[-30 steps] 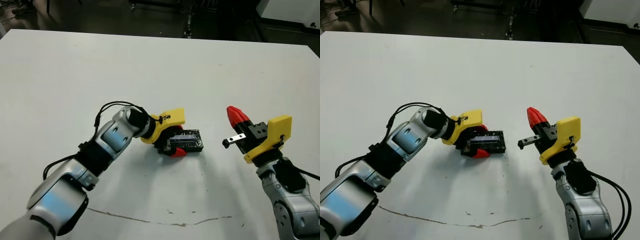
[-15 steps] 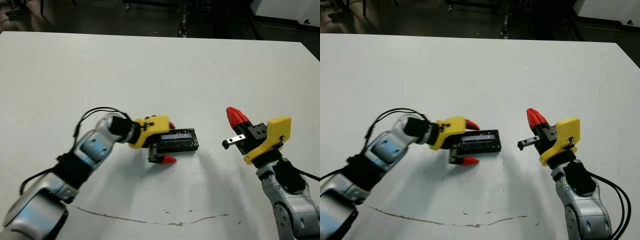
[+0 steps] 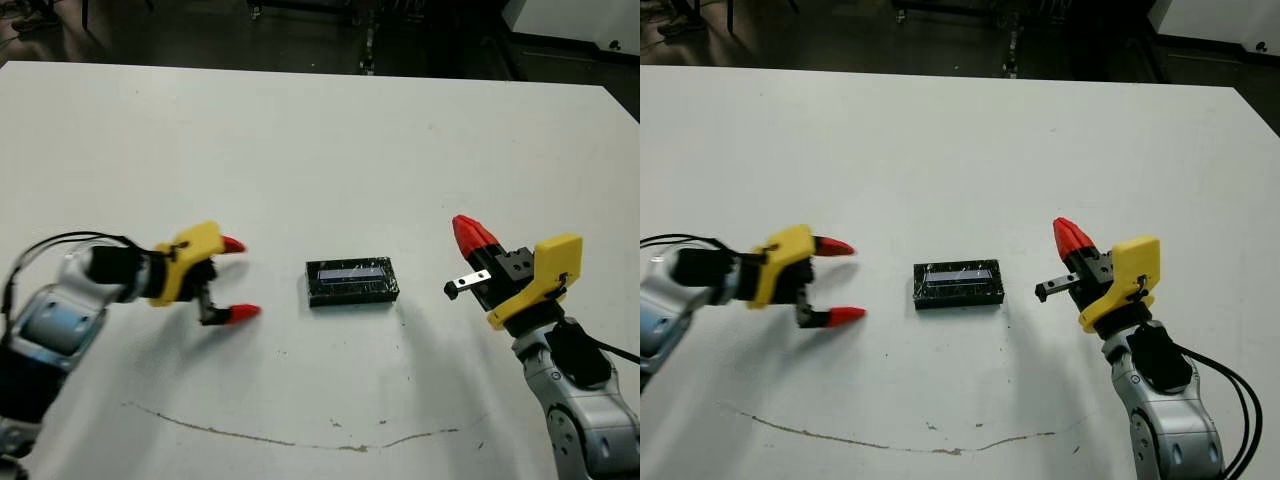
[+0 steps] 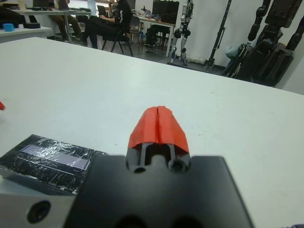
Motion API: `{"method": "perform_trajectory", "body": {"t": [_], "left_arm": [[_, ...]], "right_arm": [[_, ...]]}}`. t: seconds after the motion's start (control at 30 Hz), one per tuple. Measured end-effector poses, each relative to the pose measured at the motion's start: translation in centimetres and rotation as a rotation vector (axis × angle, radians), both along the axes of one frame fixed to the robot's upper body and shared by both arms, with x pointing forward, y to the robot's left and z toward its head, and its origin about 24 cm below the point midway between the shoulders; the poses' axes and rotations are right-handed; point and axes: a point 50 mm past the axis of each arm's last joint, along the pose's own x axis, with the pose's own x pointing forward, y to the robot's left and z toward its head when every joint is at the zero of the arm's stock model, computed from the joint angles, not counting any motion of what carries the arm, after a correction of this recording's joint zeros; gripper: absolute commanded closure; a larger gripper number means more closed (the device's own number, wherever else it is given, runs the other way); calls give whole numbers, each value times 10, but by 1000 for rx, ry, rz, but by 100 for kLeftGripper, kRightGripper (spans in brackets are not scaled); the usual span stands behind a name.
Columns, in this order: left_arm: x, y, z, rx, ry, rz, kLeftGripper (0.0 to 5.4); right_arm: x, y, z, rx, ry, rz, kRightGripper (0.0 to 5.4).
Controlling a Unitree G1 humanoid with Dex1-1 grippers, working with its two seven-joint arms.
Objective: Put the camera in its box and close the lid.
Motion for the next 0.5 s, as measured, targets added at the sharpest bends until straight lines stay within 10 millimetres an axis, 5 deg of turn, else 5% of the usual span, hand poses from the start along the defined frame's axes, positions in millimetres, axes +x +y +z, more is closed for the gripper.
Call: {"method": "perform_trajectory", "body": {"t": [0.23, 0.5], "left_arm": [[-2, 13, 11, -87, -20, 254, 29], [-3, -43, 38, -581, -251, 277, 136]], "right_arm": [[0, 0, 0, 1, 0, 0, 540], [0, 1, 0, 3, 1, 0, 540]]}}
